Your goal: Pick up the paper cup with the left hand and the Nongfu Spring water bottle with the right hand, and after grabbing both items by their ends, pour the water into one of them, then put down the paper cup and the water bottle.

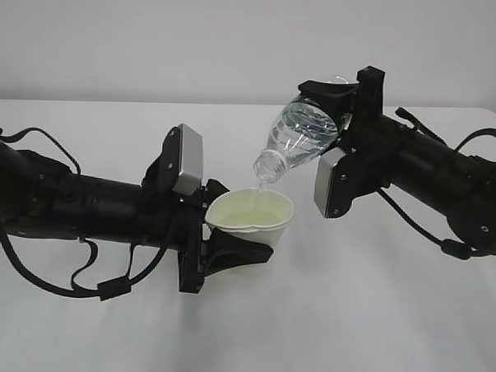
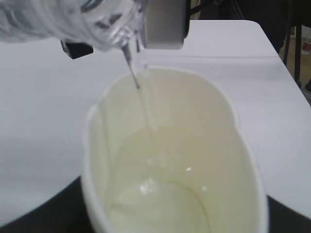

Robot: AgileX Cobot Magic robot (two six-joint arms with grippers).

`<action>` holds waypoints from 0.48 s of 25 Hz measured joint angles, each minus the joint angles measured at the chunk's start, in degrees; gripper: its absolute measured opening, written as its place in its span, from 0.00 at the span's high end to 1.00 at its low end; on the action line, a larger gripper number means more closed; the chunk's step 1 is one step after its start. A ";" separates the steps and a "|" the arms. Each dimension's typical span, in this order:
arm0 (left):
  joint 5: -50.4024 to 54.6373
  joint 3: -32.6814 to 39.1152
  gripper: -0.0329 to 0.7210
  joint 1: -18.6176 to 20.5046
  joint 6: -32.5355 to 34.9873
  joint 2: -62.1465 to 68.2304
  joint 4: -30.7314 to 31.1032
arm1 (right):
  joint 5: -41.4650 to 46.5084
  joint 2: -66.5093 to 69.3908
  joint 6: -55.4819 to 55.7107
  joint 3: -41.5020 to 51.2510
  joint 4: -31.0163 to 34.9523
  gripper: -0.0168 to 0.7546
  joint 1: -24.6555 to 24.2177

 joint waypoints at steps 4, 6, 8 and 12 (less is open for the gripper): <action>0.00 0.00 0.41 0.00 0.00 0.00 0.00 | 0.00 0.00 0.00 0.00 0.00 0.45 0.00; 0.00 0.00 0.41 0.00 0.00 0.00 0.00 | 0.00 0.00 0.00 0.00 0.00 0.45 0.00; 0.00 0.00 0.41 0.00 0.00 0.00 0.00 | 0.00 0.00 -0.11 0.00 0.00 0.45 0.00; 0.00 0.00 0.41 0.00 0.00 0.00 0.00 | 0.00 0.00 -0.11 0.00 0.00 0.45 0.00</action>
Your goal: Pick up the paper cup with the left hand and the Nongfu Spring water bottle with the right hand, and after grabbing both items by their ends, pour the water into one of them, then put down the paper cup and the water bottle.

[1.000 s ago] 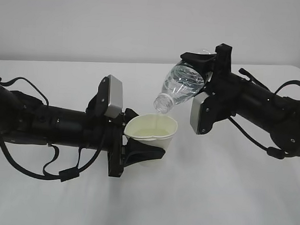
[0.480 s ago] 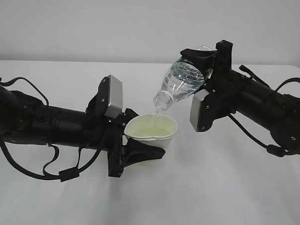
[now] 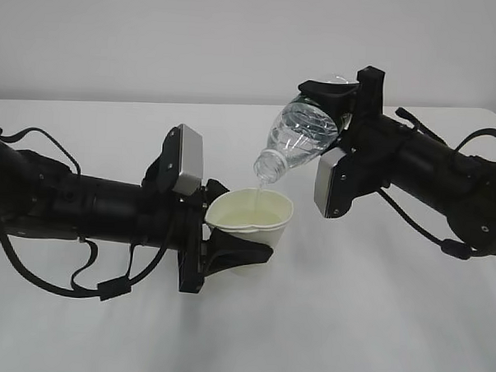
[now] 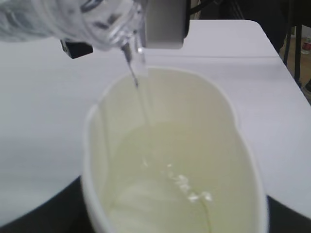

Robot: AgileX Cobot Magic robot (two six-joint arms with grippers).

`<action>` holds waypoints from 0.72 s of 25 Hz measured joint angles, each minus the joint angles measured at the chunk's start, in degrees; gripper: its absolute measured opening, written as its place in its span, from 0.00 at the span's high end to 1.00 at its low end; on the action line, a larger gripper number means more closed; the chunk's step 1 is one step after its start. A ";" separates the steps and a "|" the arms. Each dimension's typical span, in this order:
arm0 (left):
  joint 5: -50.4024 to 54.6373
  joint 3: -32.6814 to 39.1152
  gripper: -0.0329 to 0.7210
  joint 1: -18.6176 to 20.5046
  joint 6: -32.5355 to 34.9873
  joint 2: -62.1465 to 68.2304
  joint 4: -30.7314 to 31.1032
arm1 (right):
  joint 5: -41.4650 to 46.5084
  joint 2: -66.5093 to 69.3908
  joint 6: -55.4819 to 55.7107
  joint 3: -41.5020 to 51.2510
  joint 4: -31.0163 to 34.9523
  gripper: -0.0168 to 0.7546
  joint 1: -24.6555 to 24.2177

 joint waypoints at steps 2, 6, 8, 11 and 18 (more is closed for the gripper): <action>0.04 0.00 0.41 0.00 0.00 0.00 0.00 | 0.00 0.00 0.00 0.00 0.00 0.45 0.00; 0.04 0.00 0.41 0.00 0.00 0.00 0.00 | 0.00 0.00 0.00 0.00 0.00 0.45 0.00; 0.13 0.00 0.41 0.00 0.00 0.00 0.00 | 0.00 0.00 0.00 0.00 0.00 0.45 0.00; 0.13 0.00 0.41 0.00 0.00 0.00 0.00 | 0.00 0.00 0.00 0.00 0.00 0.45 0.00; 0.13 0.00 0.41 0.00 0.00 0.00 0.00 | 0.00 0.00 0.00 0.00 0.00 0.45 0.00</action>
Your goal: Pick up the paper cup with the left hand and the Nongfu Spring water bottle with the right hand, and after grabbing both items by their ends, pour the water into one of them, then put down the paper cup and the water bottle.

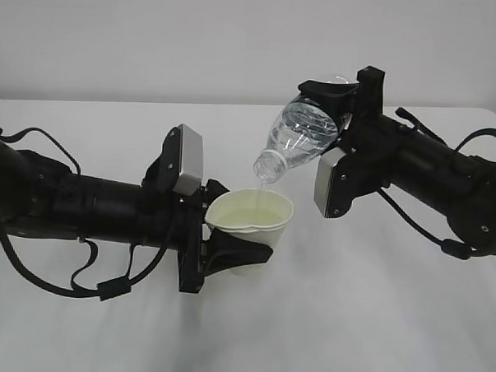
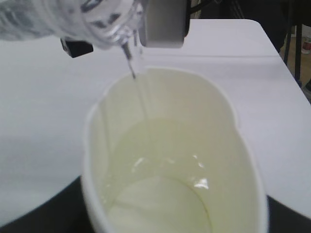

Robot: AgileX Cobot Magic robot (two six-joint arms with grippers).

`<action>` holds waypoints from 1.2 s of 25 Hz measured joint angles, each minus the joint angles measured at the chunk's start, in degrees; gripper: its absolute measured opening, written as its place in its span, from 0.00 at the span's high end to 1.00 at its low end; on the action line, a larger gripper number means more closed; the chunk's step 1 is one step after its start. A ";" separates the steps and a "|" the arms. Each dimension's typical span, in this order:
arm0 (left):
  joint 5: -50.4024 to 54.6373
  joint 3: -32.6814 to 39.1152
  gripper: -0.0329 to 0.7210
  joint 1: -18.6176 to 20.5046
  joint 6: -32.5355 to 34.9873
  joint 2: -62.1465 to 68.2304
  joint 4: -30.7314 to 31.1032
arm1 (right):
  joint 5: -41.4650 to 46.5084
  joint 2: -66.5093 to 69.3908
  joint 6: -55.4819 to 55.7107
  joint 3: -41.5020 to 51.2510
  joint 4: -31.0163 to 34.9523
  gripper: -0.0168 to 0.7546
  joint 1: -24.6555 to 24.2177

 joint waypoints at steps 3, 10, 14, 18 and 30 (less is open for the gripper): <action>0.00 0.00 0.41 0.00 0.00 0.00 0.00 | 0.00 0.00 0.00 0.00 0.00 0.45 0.00; 0.00 0.00 0.41 0.00 0.00 0.00 0.00 | 0.00 0.00 0.00 0.00 0.00 0.45 0.00; 0.00 0.00 0.41 0.00 0.00 0.00 0.00 | 0.00 0.00 0.00 0.00 0.00 0.45 0.00; 0.00 0.00 0.41 0.00 0.00 0.00 0.00 | 0.00 0.00 0.00 0.00 0.00 0.45 0.00; 0.00 0.00 0.41 0.00 0.00 0.00 0.00 | 0.00 0.00 0.00 0.00 0.00 0.45 0.00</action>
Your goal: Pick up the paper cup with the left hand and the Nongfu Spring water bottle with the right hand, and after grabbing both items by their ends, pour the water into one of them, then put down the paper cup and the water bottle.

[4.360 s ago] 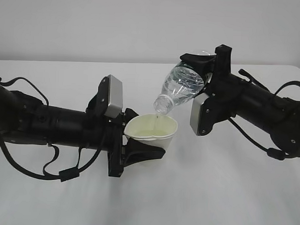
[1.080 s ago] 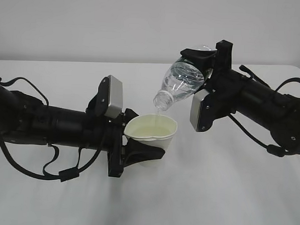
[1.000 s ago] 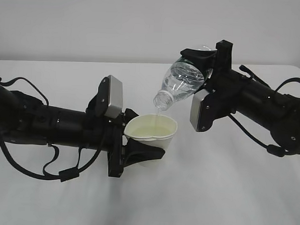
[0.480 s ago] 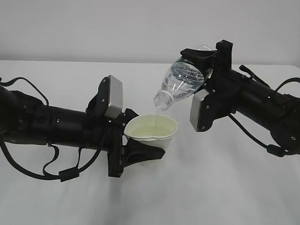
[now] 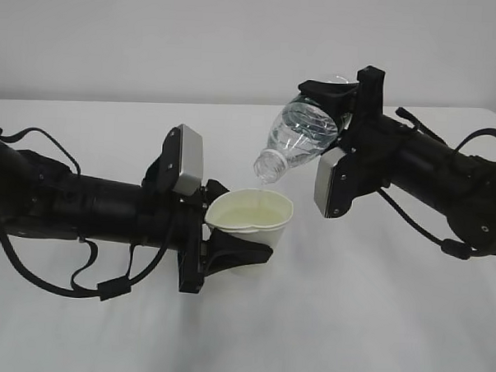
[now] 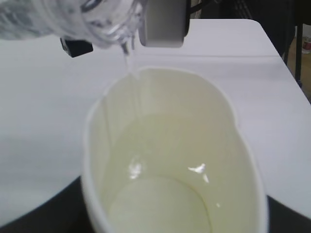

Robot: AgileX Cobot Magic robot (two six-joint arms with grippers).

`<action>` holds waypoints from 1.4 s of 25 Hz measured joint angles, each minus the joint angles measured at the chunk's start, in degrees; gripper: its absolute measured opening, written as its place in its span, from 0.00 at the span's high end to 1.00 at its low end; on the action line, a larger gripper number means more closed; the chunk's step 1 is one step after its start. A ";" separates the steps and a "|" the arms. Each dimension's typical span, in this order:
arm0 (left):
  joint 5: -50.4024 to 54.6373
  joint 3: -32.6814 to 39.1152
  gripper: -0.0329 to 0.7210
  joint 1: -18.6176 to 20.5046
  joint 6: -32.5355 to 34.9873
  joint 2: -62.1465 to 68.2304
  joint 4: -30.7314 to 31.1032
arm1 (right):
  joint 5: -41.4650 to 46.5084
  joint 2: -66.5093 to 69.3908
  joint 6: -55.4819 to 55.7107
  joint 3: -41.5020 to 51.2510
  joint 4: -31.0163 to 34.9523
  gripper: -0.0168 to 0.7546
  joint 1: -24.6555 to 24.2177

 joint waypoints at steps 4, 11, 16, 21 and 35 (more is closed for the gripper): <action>0.00 0.00 0.41 0.00 0.00 0.00 0.00 | -0.12 0.00 0.00 0.00 0.00 0.45 0.00; 0.04 0.00 0.41 0.00 0.00 0.00 0.00 | -0.12 0.00 0.00 0.00 0.00 0.45 0.00; 0.04 0.00 0.41 0.00 0.00 0.00 0.00 | -0.14 0.00 0.00 0.00 0.00 0.45 0.00; 0.04 0.00 0.41 0.00 0.00 0.00 0.00 | -0.24 0.00 0.00 0.00 0.00 0.45 0.00; 0.04 0.00 0.41 0.00 0.00 0.00 -0.10 | -0.35 0.00 -0.20 0.00 0.00 0.45 0.00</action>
